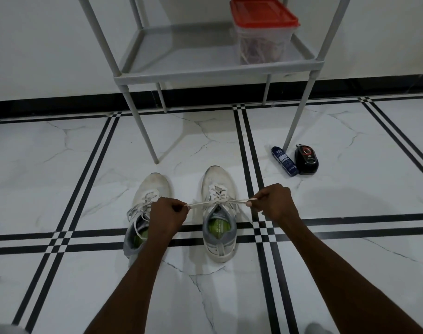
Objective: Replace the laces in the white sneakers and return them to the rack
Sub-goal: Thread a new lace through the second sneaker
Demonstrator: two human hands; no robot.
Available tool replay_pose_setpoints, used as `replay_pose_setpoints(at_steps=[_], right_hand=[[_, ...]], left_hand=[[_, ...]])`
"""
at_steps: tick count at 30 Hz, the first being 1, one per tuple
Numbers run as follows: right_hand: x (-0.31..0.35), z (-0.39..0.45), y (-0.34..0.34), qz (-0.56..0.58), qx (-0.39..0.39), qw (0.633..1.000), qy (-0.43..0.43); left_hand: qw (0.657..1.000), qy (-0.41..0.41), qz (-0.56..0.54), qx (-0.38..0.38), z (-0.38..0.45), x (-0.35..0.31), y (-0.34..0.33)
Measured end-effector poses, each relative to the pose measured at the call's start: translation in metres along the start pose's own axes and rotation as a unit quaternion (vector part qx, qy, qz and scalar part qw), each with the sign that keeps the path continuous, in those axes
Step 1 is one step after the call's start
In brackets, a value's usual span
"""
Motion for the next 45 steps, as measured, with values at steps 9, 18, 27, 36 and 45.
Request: replay_pose_setpoints(at_steps=[9,18,27,36,45], right_hand=[[-0.017,0.002,-0.008,0.071,0.011,0.997,-0.042],[-0.002,-0.009,-0.010,0.312,0.230,0.917,-0.098],[-0.006,-0.001,-0.006,0.212,0.142,0.967,-0.014],[-0.012,0.007,-0.014,0.087,0.005,0.996,-0.014],[0.008,-0.003,-0.043,0.017,0.083,0.984,0.156]], left_hand=[[0.998,0.003,0.061,0.036,0.001,0.009,-0.008],[0.932,0.041,-0.323,0.158,-0.002,-0.011,-0.017],[0.927,0.007,-0.366,0.078,-0.006,-0.012,-0.016],[0.926,0.104,-0.361,0.035,-0.004,0.023,-0.031],[0.948,0.069,-0.285,0.125,-0.001,0.006,-0.058]])
Point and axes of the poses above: each hand's wrist, its own z-axis towards the middle knuckle, its own y-axis out of the back of the hand, x = y × z, the point moved 5 cm from there along z, towards the middle knuckle, and after that the axes turned 3 degrees about x, right-handed, at the moved point
